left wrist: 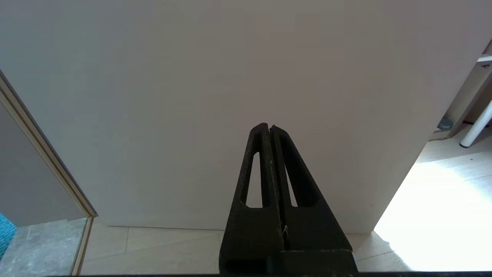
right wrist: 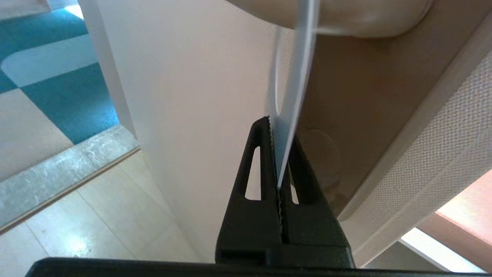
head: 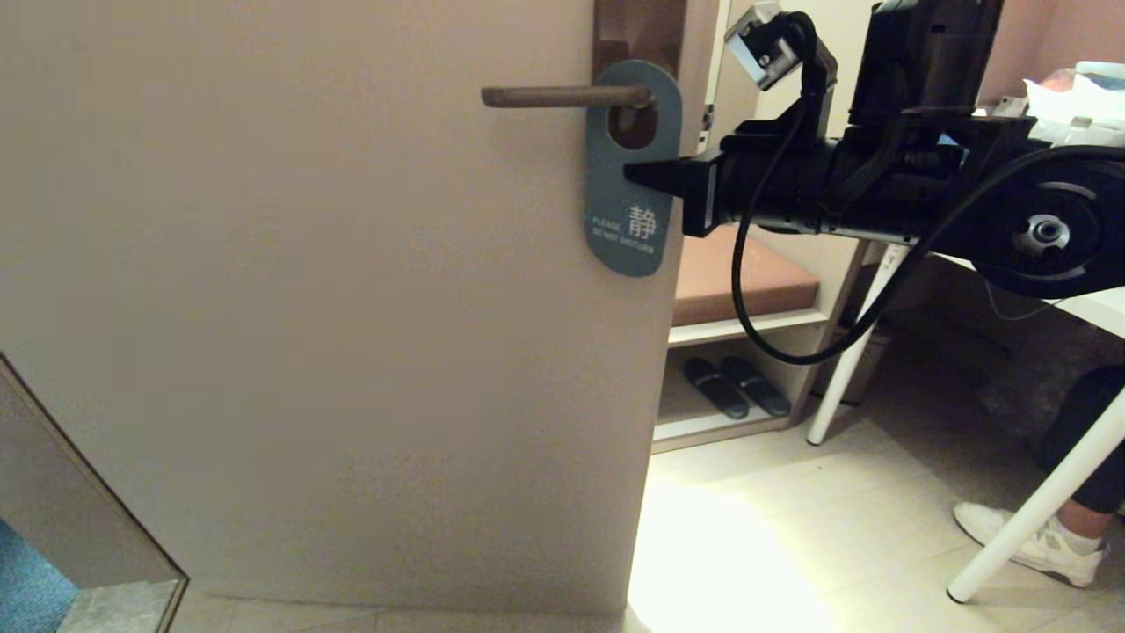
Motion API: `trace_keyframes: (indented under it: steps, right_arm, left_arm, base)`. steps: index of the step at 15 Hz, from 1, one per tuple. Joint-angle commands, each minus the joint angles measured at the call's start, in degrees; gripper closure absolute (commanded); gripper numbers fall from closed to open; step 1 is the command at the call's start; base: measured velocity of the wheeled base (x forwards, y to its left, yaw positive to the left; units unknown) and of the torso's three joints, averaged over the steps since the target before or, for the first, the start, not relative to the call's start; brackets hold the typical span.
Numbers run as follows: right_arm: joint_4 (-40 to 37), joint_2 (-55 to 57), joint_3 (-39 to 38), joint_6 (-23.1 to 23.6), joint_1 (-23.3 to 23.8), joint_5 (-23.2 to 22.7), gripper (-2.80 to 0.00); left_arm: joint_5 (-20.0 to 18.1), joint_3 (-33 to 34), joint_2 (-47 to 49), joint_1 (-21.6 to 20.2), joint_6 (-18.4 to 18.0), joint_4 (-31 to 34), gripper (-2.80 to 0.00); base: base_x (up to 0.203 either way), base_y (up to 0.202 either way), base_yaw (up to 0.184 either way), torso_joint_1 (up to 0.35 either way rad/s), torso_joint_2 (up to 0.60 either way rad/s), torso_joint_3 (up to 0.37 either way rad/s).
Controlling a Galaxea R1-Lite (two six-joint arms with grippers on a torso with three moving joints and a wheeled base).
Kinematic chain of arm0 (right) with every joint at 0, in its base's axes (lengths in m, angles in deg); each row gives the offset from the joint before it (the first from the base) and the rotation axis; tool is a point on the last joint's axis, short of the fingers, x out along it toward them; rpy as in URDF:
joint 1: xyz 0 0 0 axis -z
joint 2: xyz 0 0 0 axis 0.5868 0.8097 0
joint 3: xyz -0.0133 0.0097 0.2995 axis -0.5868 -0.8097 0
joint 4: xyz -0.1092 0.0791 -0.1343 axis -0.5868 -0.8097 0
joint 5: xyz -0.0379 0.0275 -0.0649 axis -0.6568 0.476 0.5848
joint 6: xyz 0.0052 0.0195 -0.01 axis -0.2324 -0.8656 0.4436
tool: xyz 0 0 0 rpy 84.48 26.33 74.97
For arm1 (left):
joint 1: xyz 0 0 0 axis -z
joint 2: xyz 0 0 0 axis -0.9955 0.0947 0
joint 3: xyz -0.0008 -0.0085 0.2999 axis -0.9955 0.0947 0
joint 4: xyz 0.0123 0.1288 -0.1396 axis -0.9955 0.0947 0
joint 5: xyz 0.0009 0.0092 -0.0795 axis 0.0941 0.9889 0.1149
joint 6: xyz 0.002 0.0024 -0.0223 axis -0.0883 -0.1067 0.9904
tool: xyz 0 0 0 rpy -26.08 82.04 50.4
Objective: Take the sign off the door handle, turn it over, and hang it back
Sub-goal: Take down the sign
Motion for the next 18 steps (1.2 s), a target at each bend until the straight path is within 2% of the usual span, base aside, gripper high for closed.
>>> trace_keyframes:
  steps: [1, 5, 8, 15, 18]
  right_arm:
    - [0.1, -0.1, 0.0, 0.1, 0.0, -0.2, 0.0]
    - [0.1, -0.1, 0.0, 0.3, -0.2, -0.1, 0.0]
    - [0.1, 0.0, 0.1, 0.2, -1.8, 1.8, 0.0]
    - [0.2, 0.4, 0.9, 0.0, -4.3, 1.9, 0.0]
    - [0.3, 1.8, 3.6, 0.0, -4.7, 2.0, 0.0]
  left_arm:
    - [0.0, 0.0, 0.0, 0.0, 0.0, 0.0, 0.0]
    - [0.0, 0.0, 0.0, 0.0, 0.0, 0.0, 0.0]
    - [0.0, 0.0, 0.0, 0.0, 0.0, 0.0, 0.0]
    - [0.0, 0.0, 0.0, 0.0, 0.0, 0.0, 0.0]
    - [0.0, 0.0, 0.0, 0.0, 0.0, 0.0, 0.0]
  base:
    - [0.0, 0.0, 0.0, 0.0, 0.0, 0.0]
    - [0.0, 0.0, 0.0, 0.0, 0.0, 0.0]
    - [0.0, 0.0, 0.0, 0.0, 0.0, 0.0]
    - [0.0, 0.0, 0.0, 0.0, 0.0, 0.0]
    - [0.0, 0.0, 0.0, 0.0, 0.0, 0.0]
